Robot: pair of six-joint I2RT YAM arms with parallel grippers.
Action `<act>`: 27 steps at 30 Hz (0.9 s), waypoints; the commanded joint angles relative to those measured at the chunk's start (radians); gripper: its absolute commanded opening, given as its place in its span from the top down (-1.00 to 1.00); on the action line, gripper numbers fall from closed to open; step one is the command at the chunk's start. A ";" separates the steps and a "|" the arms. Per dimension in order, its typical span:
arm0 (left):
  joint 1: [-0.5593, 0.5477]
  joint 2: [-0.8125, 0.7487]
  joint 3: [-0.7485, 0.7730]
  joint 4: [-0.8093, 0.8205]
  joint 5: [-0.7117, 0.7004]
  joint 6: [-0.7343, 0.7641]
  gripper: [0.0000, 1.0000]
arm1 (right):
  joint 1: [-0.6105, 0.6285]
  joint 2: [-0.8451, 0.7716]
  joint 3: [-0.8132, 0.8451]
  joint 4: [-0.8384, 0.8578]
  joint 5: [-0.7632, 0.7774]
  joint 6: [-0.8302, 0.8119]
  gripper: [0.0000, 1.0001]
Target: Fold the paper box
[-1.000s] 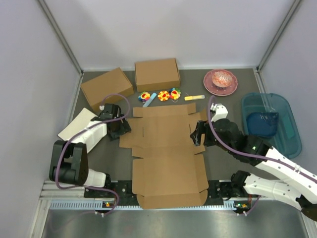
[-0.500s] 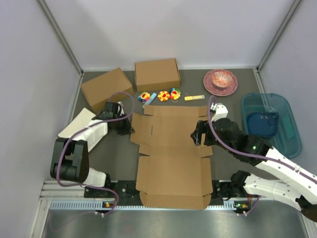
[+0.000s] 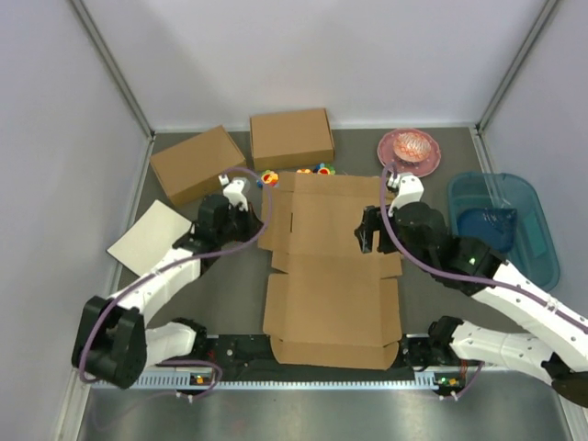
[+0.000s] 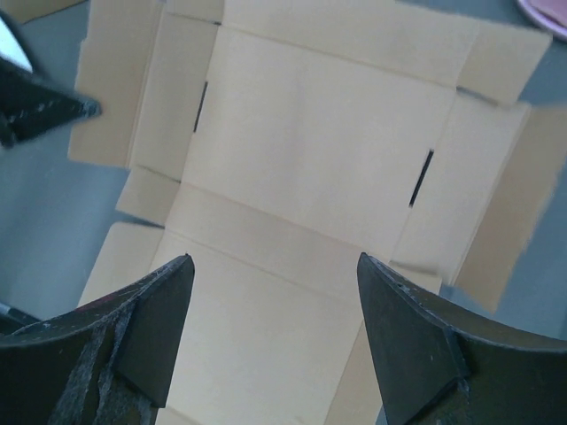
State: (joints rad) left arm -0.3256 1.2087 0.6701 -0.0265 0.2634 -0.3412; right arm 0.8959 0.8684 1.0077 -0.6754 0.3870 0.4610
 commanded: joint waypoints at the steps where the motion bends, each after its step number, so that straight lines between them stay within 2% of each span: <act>1: -0.114 -0.127 -0.121 0.224 -0.094 0.201 1.00 | -0.020 0.049 0.074 0.030 0.041 -0.085 -0.50; 7: -0.174 -0.253 -0.219 0.287 -0.161 0.277 1.00 | -0.020 0.092 0.114 0.027 0.022 -0.160 -0.50; 10: -0.205 -0.310 -0.319 0.388 -0.249 0.204 1.00 | -0.020 0.109 0.105 0.066 -0.008 -0.284 -0.52; 15: -0.250 -0.354 -0.486 0.568 -0.383 0.107 1.00 | -0.020 0.123 0.109 0.102 -0.045 -0.370 -0.52; 20: -0.289 -0.327 -0.578 0.761 -0.391 0.100 1.00 | -0.022 0.165 0.120 0.192 -0.137 -0.455 -0.55; 27: -0.336 -0.324 -0.587 0.760 -0.368 0.146 1.00 | -0.058 0.349 0.255 0.220 -0.187 -0.587 -0.62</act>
State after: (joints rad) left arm -0.6460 0.8886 0.1005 0.6197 -0.1120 -0.2146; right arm 0.8734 1.1381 1.1625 -0.5323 0.2565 -0.0257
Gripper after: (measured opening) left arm 0.014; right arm 0.803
